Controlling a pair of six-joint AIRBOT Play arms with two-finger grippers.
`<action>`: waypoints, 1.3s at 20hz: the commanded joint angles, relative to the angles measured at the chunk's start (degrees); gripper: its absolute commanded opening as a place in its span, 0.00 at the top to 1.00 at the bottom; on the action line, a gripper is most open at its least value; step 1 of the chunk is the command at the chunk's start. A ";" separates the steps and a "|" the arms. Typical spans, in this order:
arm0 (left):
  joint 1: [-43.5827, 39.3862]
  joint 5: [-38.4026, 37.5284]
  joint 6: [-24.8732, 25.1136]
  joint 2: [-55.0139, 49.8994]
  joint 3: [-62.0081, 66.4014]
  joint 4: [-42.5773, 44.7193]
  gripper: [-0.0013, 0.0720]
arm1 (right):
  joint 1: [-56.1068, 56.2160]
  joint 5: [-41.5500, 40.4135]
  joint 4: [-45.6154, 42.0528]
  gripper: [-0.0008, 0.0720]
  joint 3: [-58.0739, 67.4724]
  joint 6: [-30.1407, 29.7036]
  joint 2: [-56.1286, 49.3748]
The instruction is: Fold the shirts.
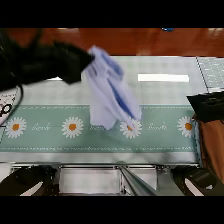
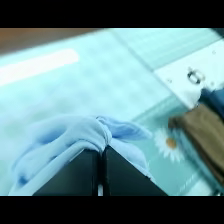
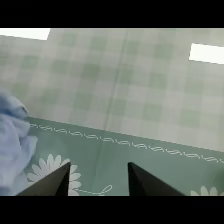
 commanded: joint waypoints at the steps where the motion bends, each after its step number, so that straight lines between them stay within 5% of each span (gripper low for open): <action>1: -0.22 1.70 -5.05 6.12 -21.00 -0.66 0.96 | 0.02 -0.66 -0.15 0.42 -1.05 0.87 -0.04; 6: -0.17 0.20 -7.08 6.29 -41.24 -0.35 0.96 | 0.02 -2.73 0.17 0.42 -7.15 1.86 -4.17; 7: -0.15 -1.88 -7.10 5.75 -42.84 -0.07 0.85 | 0.00 -4.31 0.15 0.42 -9.05 2.36 -5.70; 8: -0.15 -4.31 -7.10 5.22 -43.08 1.79 0.49 | 0.02 -6.54 0.26 0.42 -11.15 3.89 -7.80; 9: 0.22 -6.27 -7.41 4.98 -42.29 5.53 0.29 | 0.00 -8.87 0.79 0.42 -12.83 4.72 -10.03; 14: 17.99 -14.47 -8.81 5.75 -25.83 22.62 0.29 | -11.65 -9.01 -6.03 0.42 -7.58 3.26 -19.39; 17: 34.75 -10.54 -8.35 5.44 -22.88 7.93 0.29 | -31.26 -6.91 -4.02 0.42 -8.39 1.88 -18.45; 19: 40.57 -13.55 7.65 2.49 -29.79 -17.70 0.29 | -40.74 -8.31 8.48 0.42 -15.39 -2.69 -18.47; 21: 40.46 -20.81 26.97 -3.19 -36.74 -37.57 0.29 | -43.36 -10.60 23.30 0.42 -24.68 -14.60 -18.49; 23: 38.03 -21.59 34.18 -8.59 -39.41 -43.15 0.29 | -42.60 -10.88 31.28 0.42 -31.47 -21.31 -18.49; 26: 31.34 -13.00 36.79 -14.62 -38.69 -42.99 0.29 | -38.38 -10.60 32.83 0.42 -36.48 -22.93 -18.49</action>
